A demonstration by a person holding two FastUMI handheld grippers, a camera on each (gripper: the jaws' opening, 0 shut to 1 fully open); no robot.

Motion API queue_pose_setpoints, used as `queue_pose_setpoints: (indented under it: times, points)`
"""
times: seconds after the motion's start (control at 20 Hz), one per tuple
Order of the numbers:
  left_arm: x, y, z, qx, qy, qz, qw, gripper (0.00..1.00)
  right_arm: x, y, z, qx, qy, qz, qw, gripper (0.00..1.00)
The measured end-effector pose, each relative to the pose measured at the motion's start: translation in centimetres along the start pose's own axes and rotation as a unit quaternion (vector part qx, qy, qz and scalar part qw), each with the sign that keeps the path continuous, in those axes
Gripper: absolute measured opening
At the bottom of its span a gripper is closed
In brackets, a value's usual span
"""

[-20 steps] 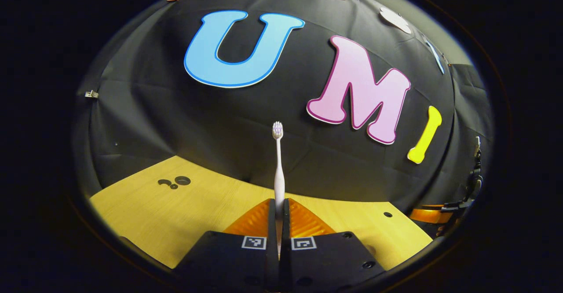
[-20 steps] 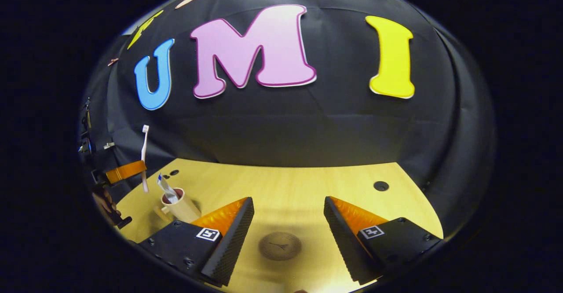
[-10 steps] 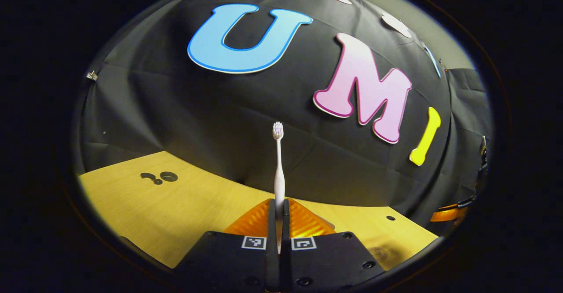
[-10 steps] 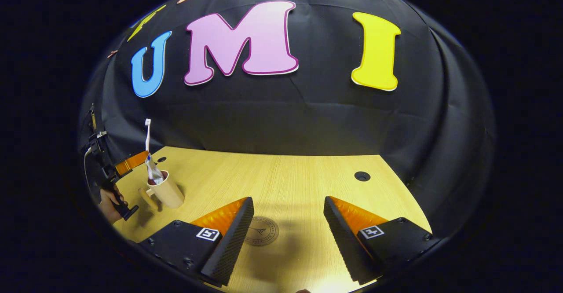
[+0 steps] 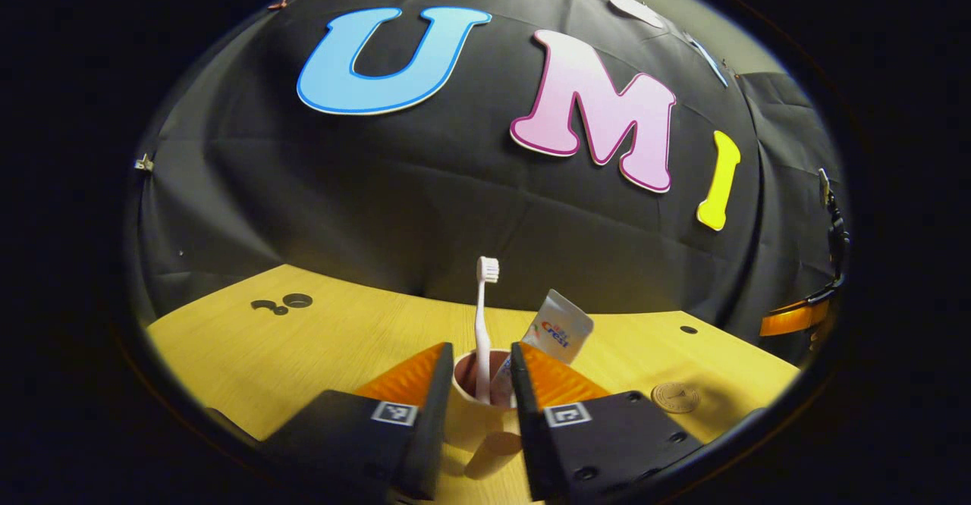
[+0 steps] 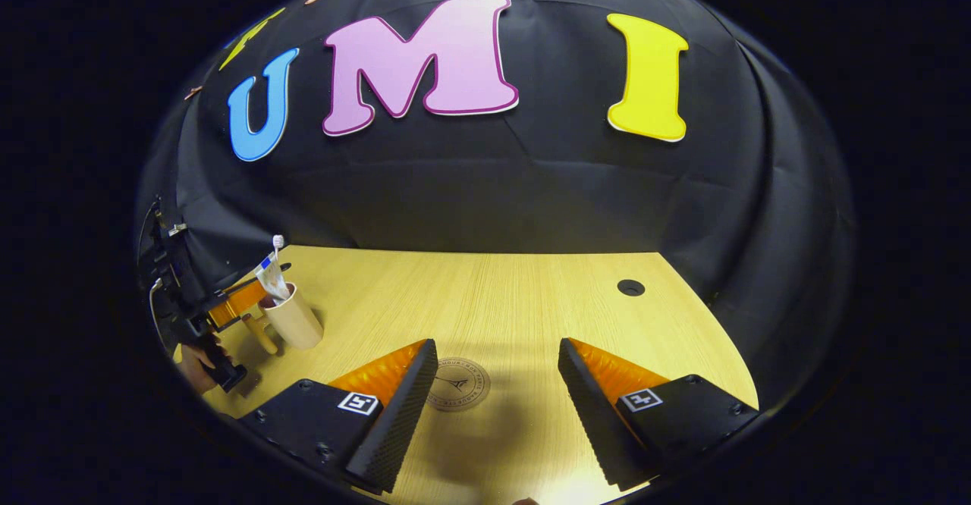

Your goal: Put the toothbrush and toothpaste on the desktop into the cup, then pick up the cup and place it on the coaster on the desktop.

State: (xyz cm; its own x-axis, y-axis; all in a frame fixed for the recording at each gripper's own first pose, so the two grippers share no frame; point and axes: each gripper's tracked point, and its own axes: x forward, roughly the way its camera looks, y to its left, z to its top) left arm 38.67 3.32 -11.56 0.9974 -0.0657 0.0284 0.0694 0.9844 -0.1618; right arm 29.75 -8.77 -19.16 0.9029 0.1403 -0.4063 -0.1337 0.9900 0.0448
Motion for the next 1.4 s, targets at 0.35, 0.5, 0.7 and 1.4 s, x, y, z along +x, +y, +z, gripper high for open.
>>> queue_pose_setpoints:
  times: [0.35,0.5,0.7,1.4]
  points:
    - [-3.5,0.6,0.1,0.021,0.057,0.0,0.998,0.98,-0.6,-1.6,0.0,0.013,0.005,-0.006,1.0,0.98]
    - [-4.3,0.8,-0.4,0.037,0.095,0.003,0.995,0.97,-1.4,-1.9,0.1,0.015,0.005,-0.005,1.0,0.98]
    - [-4.7,1.3,-1.4,0.07,0.149,0.021,0.986,0.97,-2.8,-2.8,0.4,-0.004,-0.003,-0.003,1.0,0.98]
    - [-3.4,-1.1,-6.2,0.044,0.382,0.001,0.923,0.98,-5.9,-7.0,-3.6,-0.012,0.024,-0.011,1.0,0.99]
